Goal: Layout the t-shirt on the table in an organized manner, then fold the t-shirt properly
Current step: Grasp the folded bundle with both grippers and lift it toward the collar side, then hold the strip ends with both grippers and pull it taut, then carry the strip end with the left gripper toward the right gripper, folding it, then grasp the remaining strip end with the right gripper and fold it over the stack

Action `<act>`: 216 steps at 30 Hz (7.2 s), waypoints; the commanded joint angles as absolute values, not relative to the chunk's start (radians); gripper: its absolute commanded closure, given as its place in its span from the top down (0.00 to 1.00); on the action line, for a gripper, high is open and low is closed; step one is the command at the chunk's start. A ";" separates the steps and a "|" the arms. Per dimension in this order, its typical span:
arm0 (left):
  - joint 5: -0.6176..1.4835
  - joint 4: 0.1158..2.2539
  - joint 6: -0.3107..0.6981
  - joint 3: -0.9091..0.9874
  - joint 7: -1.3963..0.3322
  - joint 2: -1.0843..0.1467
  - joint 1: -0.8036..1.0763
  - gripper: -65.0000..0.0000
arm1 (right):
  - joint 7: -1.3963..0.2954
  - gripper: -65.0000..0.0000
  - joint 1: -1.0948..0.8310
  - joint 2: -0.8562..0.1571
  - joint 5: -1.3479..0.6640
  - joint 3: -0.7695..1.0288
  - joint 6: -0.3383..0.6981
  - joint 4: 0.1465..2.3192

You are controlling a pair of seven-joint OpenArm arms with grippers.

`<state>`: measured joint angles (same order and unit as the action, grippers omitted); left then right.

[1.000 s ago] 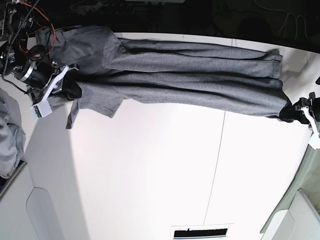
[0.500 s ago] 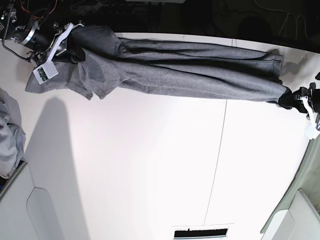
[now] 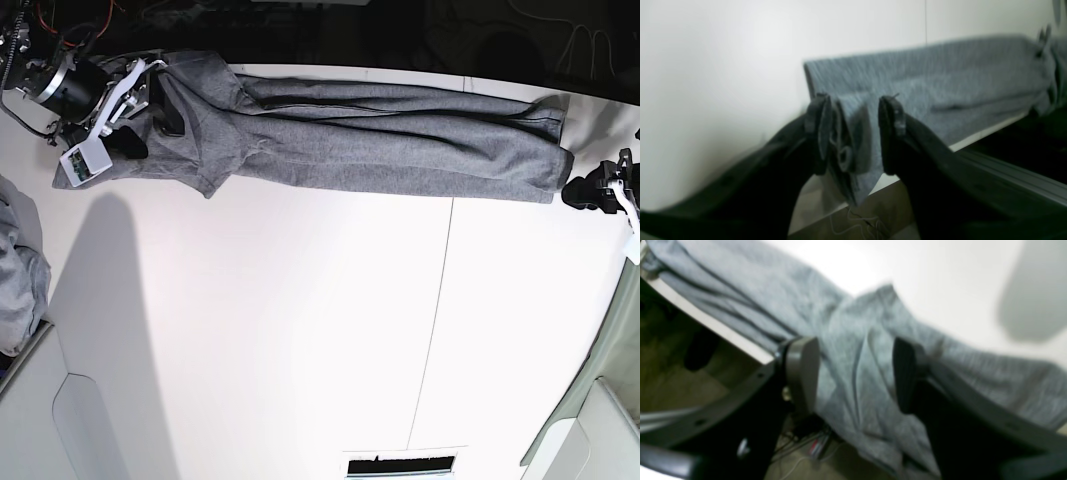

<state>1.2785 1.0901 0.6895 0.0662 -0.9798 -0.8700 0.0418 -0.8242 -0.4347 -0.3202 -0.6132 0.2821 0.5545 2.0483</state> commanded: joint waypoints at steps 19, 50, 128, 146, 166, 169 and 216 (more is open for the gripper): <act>1.042 1.051 0.698 0.171 -0.775 -0.770 0.139 0.55 | -0.651 0.00 -0.359 -0.244 -0.463 0.286 0.554 1.734; 1.114 0.998 0.698 0.170 -0.901 -0.646 0.139 0.54 | -0.670 0.00 -0.324 -0.244 -0.542 0.286 0.554 1.658; 1.118 1.686 0.698 -0.278 -0.998 -0.429 0.073 0.45 | -0.826 0.63 -0.385 -0.232 -0.792 0.577 0.565 1.689; 1.115 1.686 0.698 0.127 -0.991 -0.494 0.074 0.45 | -0.774 0.46 -0.307 -0.138 -0.724 0.320 0.562 1.541; 0.924 1.368 0.698 0.228 -0.800 -0.467 0.186 0.45 | -0.809 0.00 -0.176 -0.294 -0.777 0.540 0.577 1.572; 0.930 1.367 0.698 0.228 -0.789 -0.411 0.186 0.45 | -0.834 0.00 -0.150 -0.285 -0.797 0.533 0.577 1.592; 1.183 1.679 0.698 0.226 -0.897 -0.404 0.217 0.00 | -0.673 0.00 0.194 0.067 -0.305 0.003 0.475 1.662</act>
<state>1.1606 1.6653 0.6853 0.2188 -0.9092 -0.3958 0.2211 -0.6922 0.1764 0.0662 -0.2928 0.0055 0.4751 1.6501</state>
